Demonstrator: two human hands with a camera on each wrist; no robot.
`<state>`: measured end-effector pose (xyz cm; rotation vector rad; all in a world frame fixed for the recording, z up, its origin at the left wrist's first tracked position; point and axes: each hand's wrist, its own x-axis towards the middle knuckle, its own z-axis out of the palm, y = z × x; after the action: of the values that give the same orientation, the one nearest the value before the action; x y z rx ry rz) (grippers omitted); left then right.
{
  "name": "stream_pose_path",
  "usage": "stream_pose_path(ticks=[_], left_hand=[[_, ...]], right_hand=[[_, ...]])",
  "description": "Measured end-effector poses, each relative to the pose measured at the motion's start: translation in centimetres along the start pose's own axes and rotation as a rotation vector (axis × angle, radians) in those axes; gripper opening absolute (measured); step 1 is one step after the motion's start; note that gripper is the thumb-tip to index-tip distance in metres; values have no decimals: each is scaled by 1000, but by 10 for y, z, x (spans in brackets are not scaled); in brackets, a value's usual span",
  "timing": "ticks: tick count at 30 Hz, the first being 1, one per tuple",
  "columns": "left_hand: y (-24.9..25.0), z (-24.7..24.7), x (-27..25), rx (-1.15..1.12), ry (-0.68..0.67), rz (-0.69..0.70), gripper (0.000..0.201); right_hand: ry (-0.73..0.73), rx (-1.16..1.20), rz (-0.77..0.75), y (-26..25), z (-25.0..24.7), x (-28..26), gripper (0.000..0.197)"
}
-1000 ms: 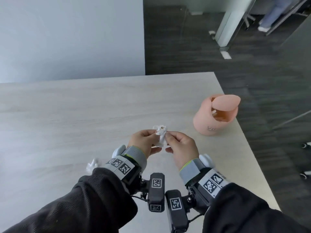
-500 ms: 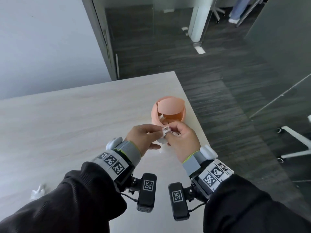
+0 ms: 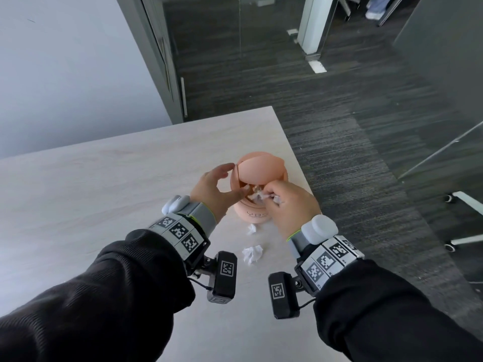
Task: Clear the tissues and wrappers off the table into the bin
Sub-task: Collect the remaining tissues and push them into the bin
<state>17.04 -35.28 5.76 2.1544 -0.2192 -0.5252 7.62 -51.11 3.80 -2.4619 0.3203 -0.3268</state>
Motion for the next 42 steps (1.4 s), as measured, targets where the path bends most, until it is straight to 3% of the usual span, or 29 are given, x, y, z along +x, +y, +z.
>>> stream_pose_path(ticks=[5, 11, 18, 22, 25, 28, 31, 35, 37, 40, 42], left_hand=[[-1, 5, 0, -101, -10, -27, 56], [-3, 9, 3, -157, -14, -37, 55], [-6, 8, 1, -179, -23, -59, 50], [-7, 7, 1, -167, -23, -65, 50], [-7, 8, 0, -152, -31, -66, 50], [-7, 9, -1, -144, -34, -65, 51], [-7, 10, -2, -135, -32, -60, 51], [-7, 12, -3, -126, -32, -56, 50], [-8, 14, -3, -122, -37, -54, 50], [-10, 15, -1, -114, -29, -52, 50], [-13, 15, 0, -106, -21, -49, 50]], right_hand=[[-11, -39, -17, 5, 9, 0, 21], [57, 123, 56, 3, 0, -6, 21], [305, 376, 209, -4, -5, -14, 42], [366, 548, 243, -15, -9, -15, 44], [321, 479, 258, -12, -10, -15, 41], [319, 361, 282, -5, -10, -15, 24], [278, 236, 172, 0, -9, -17, 13], [175, 109, 95, -3, -7, -16, 14], [154, 32, -34, -7, -7, -15, 10], [171, -79, -243, -8, -8, -14, 17], [203, -115, -277, -5, -7, -15, 16]])
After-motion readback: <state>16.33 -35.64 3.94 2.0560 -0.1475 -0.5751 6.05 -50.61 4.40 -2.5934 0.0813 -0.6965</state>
